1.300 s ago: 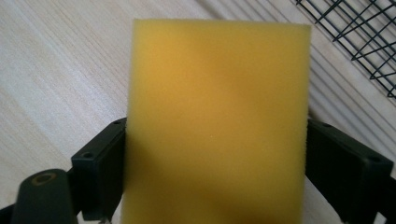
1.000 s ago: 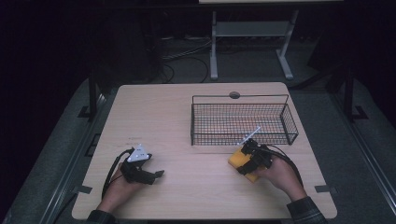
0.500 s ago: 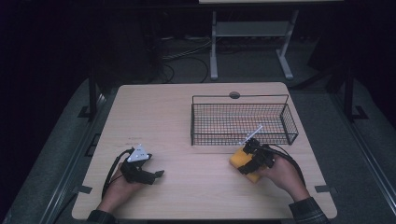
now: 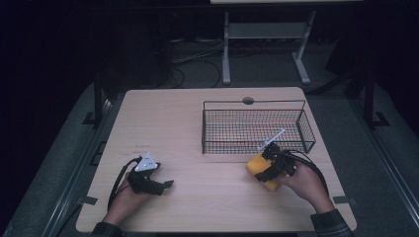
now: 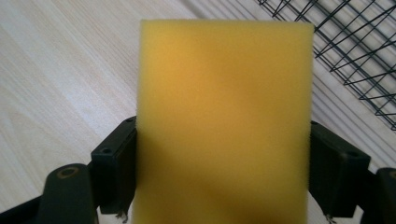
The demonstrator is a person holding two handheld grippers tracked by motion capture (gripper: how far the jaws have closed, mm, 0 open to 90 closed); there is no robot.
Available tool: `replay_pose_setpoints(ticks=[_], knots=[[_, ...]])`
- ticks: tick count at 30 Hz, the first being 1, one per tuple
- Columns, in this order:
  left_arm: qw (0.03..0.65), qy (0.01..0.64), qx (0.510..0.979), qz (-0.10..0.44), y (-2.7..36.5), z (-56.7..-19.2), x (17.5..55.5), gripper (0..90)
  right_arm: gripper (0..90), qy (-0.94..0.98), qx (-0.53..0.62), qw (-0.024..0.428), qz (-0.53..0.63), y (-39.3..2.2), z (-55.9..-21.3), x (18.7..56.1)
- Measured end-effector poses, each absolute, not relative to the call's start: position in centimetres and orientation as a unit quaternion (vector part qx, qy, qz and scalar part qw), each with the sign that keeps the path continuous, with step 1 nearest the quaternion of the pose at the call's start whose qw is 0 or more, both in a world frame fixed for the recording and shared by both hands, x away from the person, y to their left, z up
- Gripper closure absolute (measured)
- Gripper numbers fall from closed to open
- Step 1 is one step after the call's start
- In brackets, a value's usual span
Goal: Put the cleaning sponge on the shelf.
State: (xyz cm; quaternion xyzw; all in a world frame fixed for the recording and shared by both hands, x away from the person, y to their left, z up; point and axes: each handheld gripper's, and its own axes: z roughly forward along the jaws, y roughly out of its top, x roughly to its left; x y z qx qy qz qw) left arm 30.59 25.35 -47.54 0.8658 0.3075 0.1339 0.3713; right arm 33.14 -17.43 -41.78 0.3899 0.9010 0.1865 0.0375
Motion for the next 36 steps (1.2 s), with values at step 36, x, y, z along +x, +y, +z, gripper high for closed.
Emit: replay_pose_setpoints(ticks=[36], knots=[[0.37, 0.307, 0.867, 0.134, 25.4, -47.5, 30.6, 13.8, 22.0, 0.88, 0.414, 0.057, 0.227, -19.9, -37.3, 33.0]])
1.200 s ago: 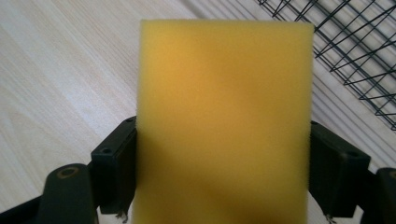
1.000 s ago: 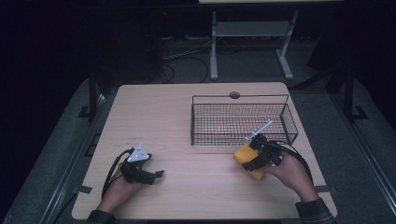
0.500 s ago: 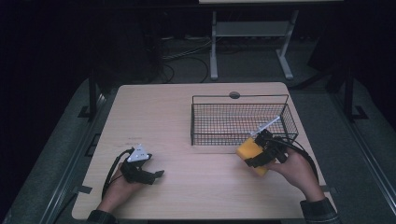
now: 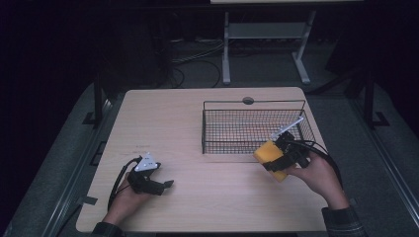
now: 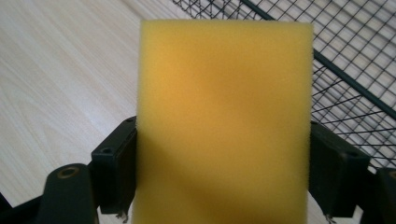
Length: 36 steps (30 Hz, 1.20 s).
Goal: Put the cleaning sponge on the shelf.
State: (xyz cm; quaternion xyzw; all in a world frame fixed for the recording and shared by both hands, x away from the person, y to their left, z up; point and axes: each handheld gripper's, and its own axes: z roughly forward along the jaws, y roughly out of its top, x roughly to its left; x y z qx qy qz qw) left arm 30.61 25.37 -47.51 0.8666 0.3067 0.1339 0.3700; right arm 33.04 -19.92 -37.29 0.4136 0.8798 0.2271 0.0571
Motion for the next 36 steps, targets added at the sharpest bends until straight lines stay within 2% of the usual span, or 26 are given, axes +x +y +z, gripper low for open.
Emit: replay_pose_setpoints(ticks=[36], knots=[[0.372, 0.309, 0.865, 0.133, 25.3, -47.5, 30.6, 13.8, 22.0, 0.856, 0.451, 0.107, 0.229, -22.8, -33.7, 37.4]])
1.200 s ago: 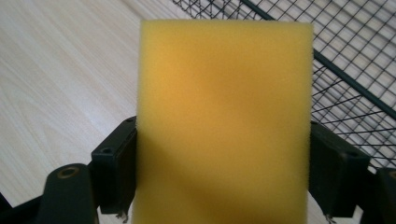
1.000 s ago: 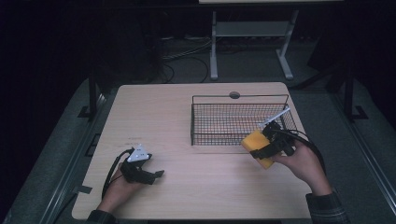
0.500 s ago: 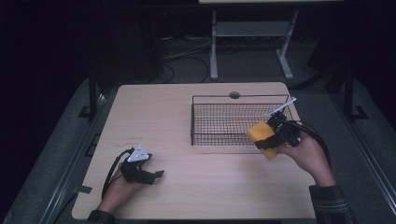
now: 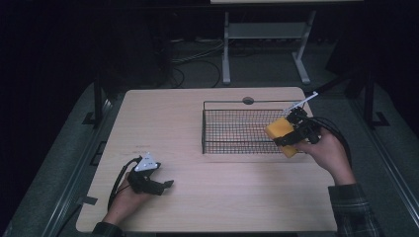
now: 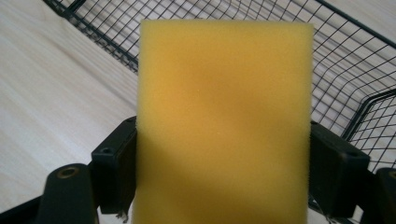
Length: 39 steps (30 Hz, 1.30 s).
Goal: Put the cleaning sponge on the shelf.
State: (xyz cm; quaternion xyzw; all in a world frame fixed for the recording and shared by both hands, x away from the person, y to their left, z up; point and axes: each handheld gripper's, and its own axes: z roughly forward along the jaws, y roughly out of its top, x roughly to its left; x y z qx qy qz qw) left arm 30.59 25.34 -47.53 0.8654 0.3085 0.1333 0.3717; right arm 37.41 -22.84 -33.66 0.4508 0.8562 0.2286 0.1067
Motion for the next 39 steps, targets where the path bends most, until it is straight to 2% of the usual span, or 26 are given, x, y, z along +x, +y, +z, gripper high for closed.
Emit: replay_pose_setpoints(ticks=[15, 39], knots=[[0.37, 0.307, 0.866, 0.133, 25.4, -47.5, 30.6, 13.8, 22.0, 0.834, 0.493, 0.107, 0.223, -24.2, -33.8, 40.6], [0.37, 0.307, 0.866, 0.133, 25.4, -47.5, 30.6, 13.8, 21.9, 0.815, 0.529, 0.108, 0.21, -25.5, -36.1, 45.7]])
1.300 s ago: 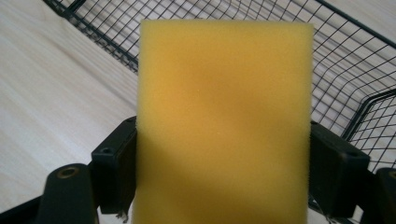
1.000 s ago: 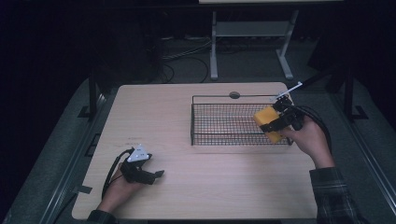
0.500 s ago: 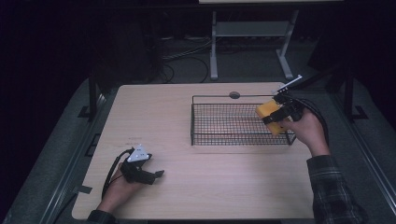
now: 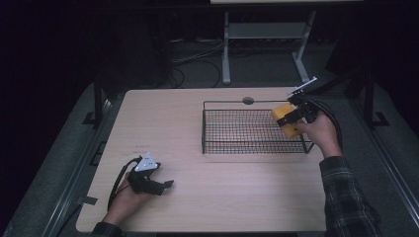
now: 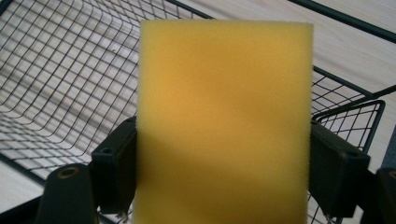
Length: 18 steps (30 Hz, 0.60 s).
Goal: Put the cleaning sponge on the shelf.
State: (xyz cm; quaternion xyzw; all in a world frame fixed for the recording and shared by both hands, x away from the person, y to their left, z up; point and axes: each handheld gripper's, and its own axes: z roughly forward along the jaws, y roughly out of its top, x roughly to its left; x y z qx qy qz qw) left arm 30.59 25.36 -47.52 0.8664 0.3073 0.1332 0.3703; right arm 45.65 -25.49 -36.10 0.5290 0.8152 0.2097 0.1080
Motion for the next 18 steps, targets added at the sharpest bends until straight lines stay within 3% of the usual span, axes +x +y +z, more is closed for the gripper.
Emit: replay_pose_setpoints(ticks=[18], knots=[[0.37, 0.307, 0.866, 0.133, 25.4, -47.5, 30.6, 13.8, 21.8, 0.807, 0.554, 0.087, 0.188, -26.4, -39.0, 47.1]])
